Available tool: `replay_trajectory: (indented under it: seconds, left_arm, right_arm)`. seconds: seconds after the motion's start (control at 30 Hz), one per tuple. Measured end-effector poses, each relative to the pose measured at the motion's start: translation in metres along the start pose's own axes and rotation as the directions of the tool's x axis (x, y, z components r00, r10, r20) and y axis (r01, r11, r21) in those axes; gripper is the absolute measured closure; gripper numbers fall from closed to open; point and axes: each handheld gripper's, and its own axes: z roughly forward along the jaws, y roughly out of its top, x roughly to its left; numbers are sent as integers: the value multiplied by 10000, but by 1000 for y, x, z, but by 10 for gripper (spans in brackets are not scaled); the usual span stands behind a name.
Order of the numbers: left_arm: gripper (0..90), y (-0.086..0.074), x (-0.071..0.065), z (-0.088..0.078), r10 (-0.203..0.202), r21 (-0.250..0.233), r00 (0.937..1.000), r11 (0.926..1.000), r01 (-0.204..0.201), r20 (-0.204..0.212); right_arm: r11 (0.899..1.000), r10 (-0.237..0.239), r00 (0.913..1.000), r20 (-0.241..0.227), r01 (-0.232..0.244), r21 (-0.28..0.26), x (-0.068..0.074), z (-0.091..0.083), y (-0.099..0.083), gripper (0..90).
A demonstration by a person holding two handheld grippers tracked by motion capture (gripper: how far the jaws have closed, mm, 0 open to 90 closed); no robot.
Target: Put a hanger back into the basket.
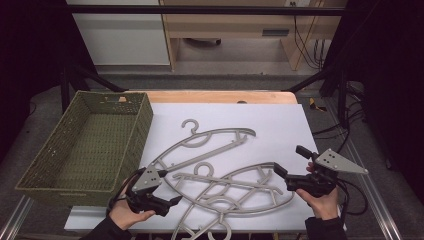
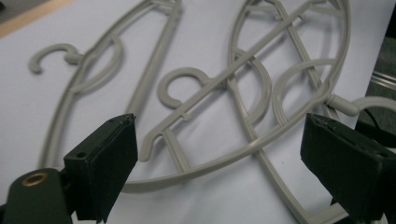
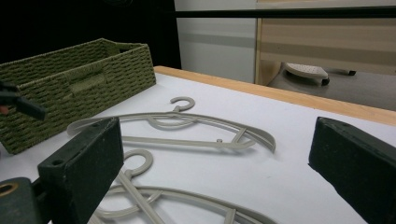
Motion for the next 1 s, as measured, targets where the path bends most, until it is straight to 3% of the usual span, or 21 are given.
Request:
replay_trajectory:
  seconds: [0.1,0.33,0.4,0.47,0.5,0.57,0.6,0.7,1.0]
  left_arm:
    - [131,0,-8,16,296,567,9987,9979,-319,416]
    - [188,2,-14,34,714,1179,9932,9896,-821,919]
    - [203,2,-16,43,881,1534,9900,9826,-1045,1101]
    - [228,2,-17,46,816,1574,9900,9825,-993,1154]
    - [243,2,-17,51,996,1854,9872,9751,-1217,1245]
    - [274,1,-18,57,999,2006,9858,9715,-1260,1352]
    - [287,1,-18,57,999,2006,9858,9715,-1260,1352]
    - [333,1,-20,66,1172,2337,9831,9610,-1479,1405]
    - [411,0,-21,81,1315,2745,9815,9472,-1658,1392]
  right_arm:
    - [10000,-20,10000,5,20,21,0,1,0,34]
    - [9999,-60,10000,-40,61,95,0,2,-1,34]
    - [10000,-37,10000,-36,38,92,1,3,-1,34]
    - [9998,-96,9999,-59,97,162,1,3,-2,34]
    - [9998,-81,10000,-49,82,164,1,4,-2,34]
    - [9998,-103,9999,-60,104,186,1,4,-2,34]
    - [9998,-95,9999,-67,96,198,1,5,-2,34]
    - [9996,-98,9999,-68,99,247,1,5,-3,34]
    - [9997,-78,9999,-76,80,246,1,5,-3,34]
